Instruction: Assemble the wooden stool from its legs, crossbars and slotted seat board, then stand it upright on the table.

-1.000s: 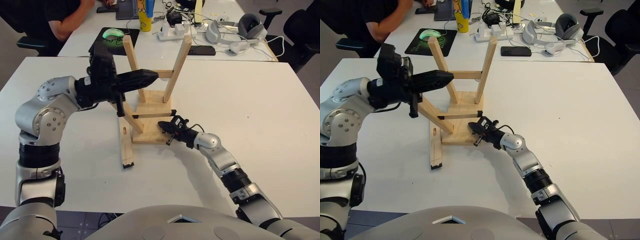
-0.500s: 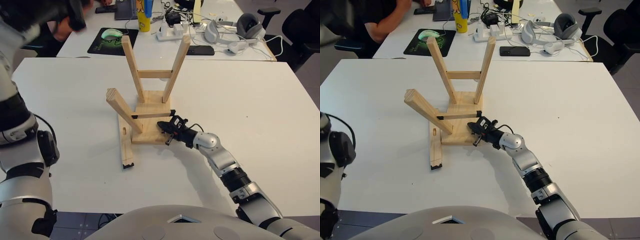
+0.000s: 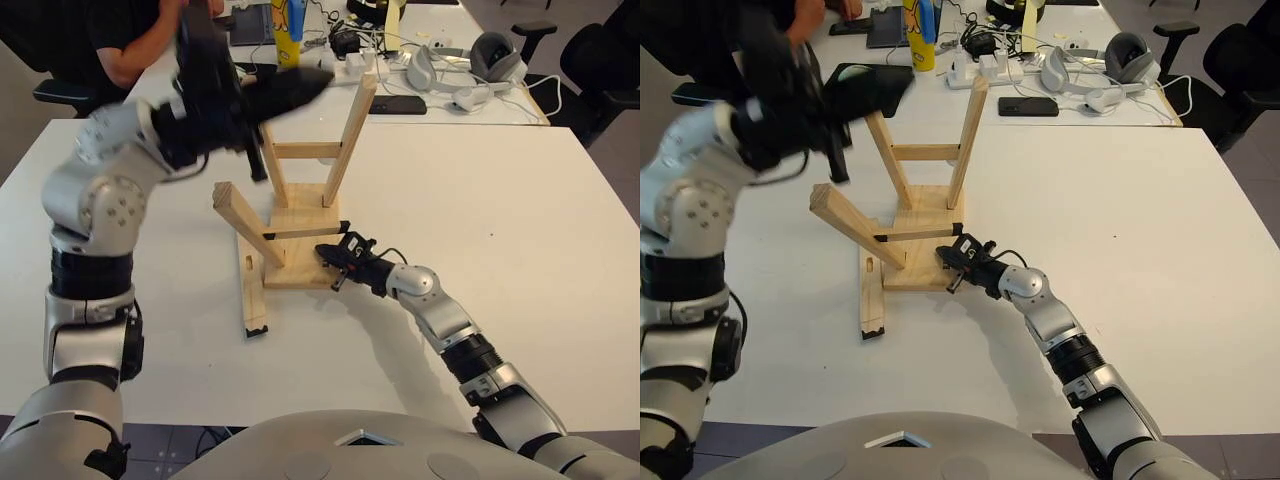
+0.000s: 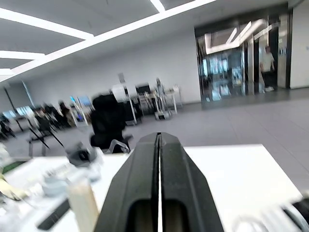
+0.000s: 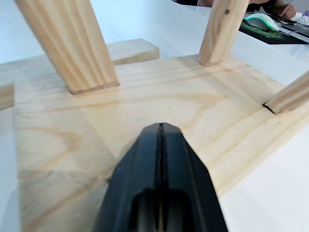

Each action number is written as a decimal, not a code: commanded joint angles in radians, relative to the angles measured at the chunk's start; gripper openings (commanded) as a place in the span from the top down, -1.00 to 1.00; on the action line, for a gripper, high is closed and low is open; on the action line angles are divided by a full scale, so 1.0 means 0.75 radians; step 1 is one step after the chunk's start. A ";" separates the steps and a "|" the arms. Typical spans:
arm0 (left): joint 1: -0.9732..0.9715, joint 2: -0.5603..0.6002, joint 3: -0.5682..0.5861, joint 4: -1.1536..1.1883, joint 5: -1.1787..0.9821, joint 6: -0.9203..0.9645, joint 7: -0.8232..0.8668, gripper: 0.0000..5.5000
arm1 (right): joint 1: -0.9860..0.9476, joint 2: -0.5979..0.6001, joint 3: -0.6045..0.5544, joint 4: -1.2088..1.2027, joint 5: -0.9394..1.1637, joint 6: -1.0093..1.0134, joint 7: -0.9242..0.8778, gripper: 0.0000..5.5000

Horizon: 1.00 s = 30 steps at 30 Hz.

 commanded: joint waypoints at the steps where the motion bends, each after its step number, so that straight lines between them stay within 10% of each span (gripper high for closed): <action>1: 0.005 0.186 0.097 0.354 0.261 -0.080 0.057 0.99 | 0.166 -0.064 0.118 0.277 -0.185 0.238 -0.008 1.00; 9: 0.468 0.269 0.036 0.419 0.438 0.000 0.015 0.63 | 0.168 -0.085 0.112 0.281 -0.188 0.196 -0.013 1.00; 16: 0.490 0.227 -0.010 0.209 0.385 0.553 0.264 0.33 | 0.165 -0.100 0.133 0.291 -0.202 0.178 0.011 1.00; 30: 0.646 -0.029 -0.048 -0.114 0.461 0.858 0.661 -0.39 | 0.183 -0.088 0.171 0.257 -0.210 0.179 0.030 1.00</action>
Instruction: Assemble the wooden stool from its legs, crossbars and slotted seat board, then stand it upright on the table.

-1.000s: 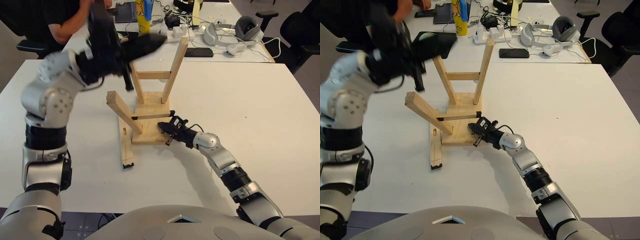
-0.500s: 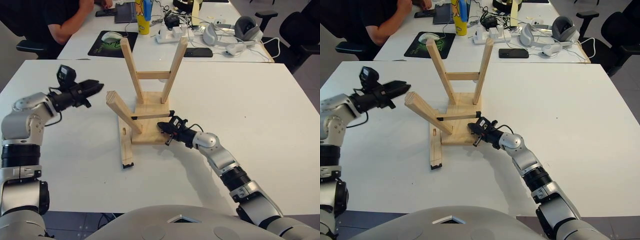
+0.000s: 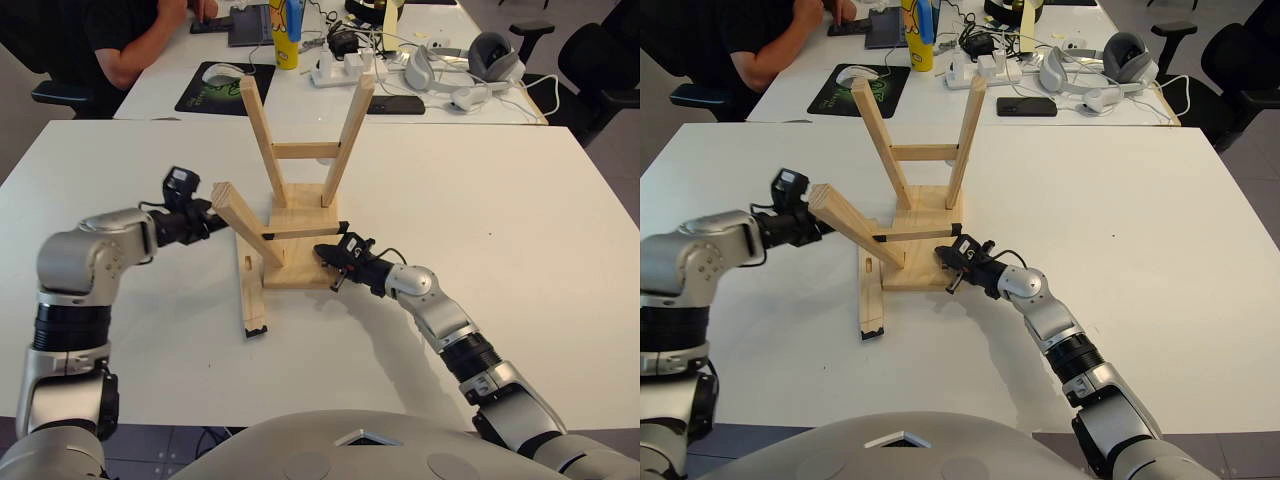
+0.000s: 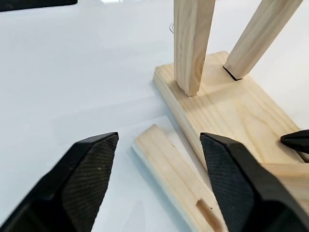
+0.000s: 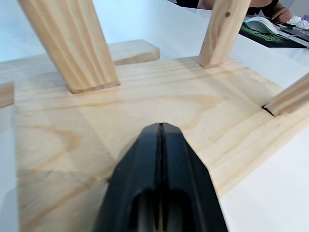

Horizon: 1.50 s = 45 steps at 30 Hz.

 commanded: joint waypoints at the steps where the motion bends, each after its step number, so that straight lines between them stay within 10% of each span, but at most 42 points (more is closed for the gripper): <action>1: 0.056 -0.068 -0.019 -0.059 0.051 0.063 0.103 -0.42 | 0.193 -0.083 0.158 0.223 -0.204 0.227 0.035 1.00; 14: 0.118 -0.143 -0.072 -0.135 0.135 0.141 0.234 -0.63 | 0.189 -0.077 0.156 0.209 -0.221 0.234 0.046 1.00; 28: -0.042 0.173 -0.247 -0.004 0.442 0.009 0.170 -0.63 | 0.190 -0.061 0.156 0.201 -0.230 0.246 0.019 1.00; 39: -0.022 -0.234 0.237 0.086 0.228 0.322 0.251 -0.63 | 0.202 -0.042 0.185 0.213 -0.248 0.238 -0.001 1.00; 45: 0.120 -0.212 0.131 -0.064 0.282 0.389 0.295 -0.63 | 0.228 -0.035 0.198 0.192 -0.234 0.243 -0.022 1.00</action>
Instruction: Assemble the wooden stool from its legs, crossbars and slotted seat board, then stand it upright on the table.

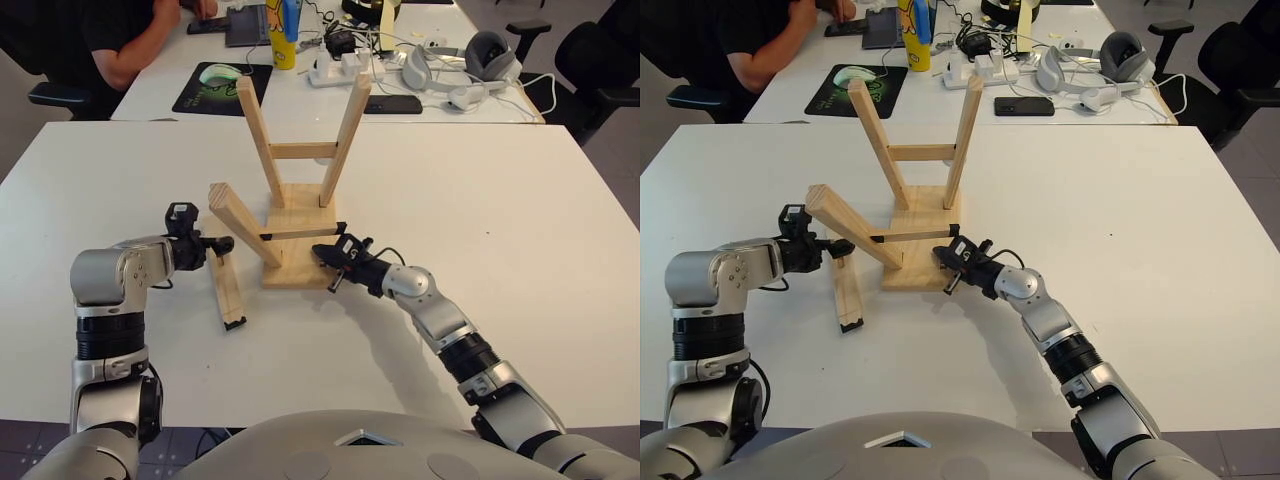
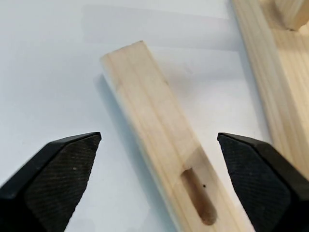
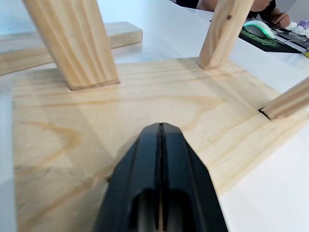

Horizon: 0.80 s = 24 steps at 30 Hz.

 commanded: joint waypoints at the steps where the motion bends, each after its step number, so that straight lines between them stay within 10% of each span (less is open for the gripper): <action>1: 0.108 -0.024 -0.070 -0.129 0.009 0.097 0.026 -0.63 | 0.234 -0.039 0.170 0.202 -0.185 0.255 0.014 1.00; 24: 0.117 0.167 -0.252 0.016 0.075 -0.121 -0.099 -0.37 | 0.268 0.004 -0.027 0.053 -0.022 0.129 -0.076 0.74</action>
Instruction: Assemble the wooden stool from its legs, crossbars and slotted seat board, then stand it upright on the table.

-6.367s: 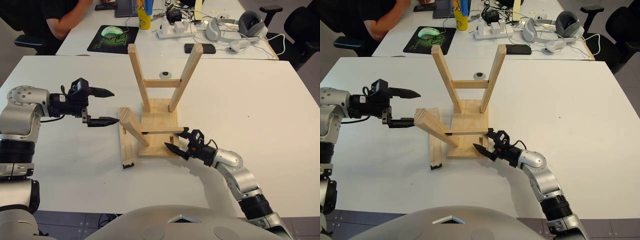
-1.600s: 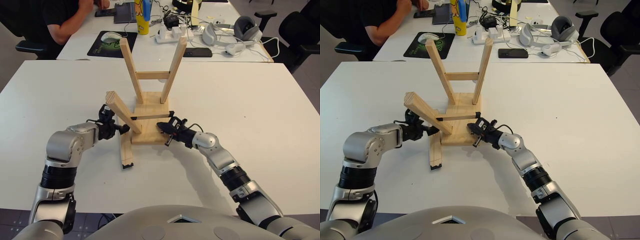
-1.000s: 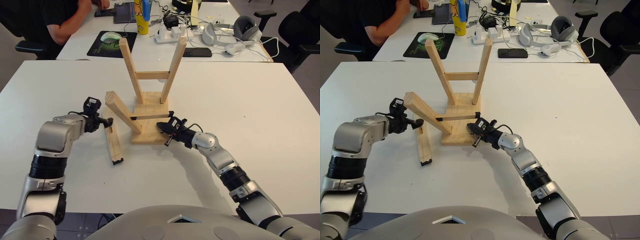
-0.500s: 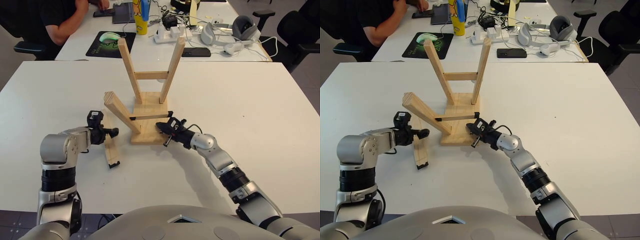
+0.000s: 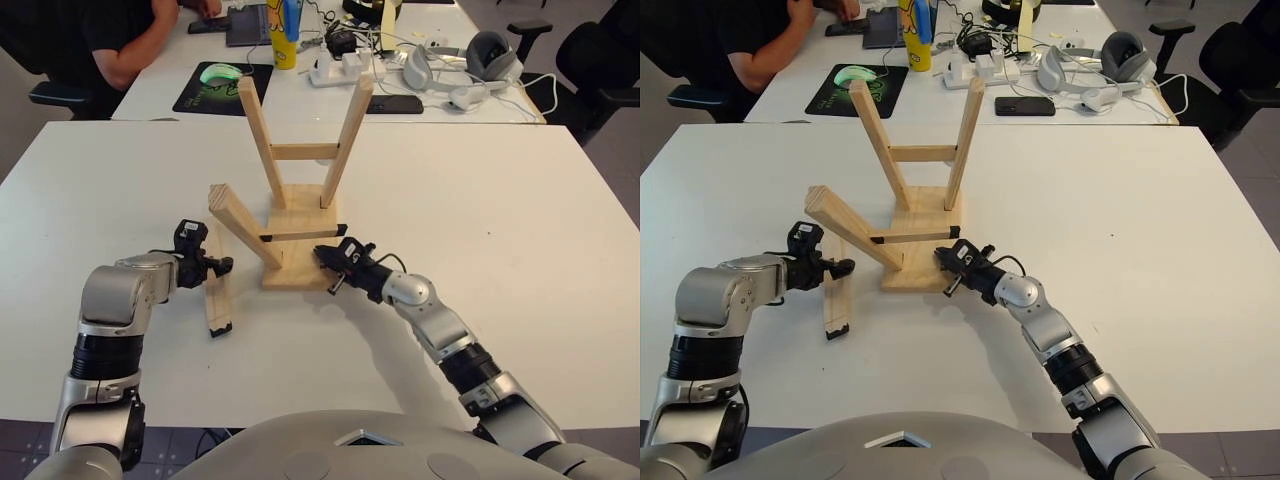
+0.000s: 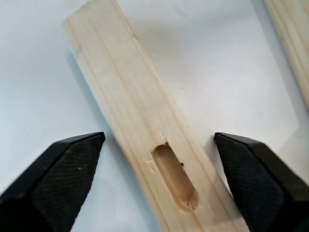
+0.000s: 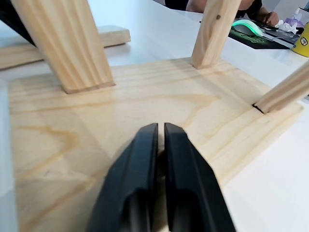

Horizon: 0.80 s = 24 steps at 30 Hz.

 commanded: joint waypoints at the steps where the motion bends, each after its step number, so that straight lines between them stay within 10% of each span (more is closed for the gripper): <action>1: 0.023 0.042 -0.037 0.082 0.034 -0.021 -0.031 -0.33 | 0.145 -0.006 -0.008 0.143 -0.055 0.108 -0.012 0.70; 13: 0.005 0.052 -0.012 0.150 0.044 -0.133 -0.060 0.22 | 0.218 -0.068 -0.134 -0.126 -0.053 0.106 0.010 0.10; 24: -0.078 0.047 0.150 0.228 0.034 -0.464 -0.108 0.25 | 0.274 -0.213 -0.400 -0.336 0.137 0.223 0.128 -0.50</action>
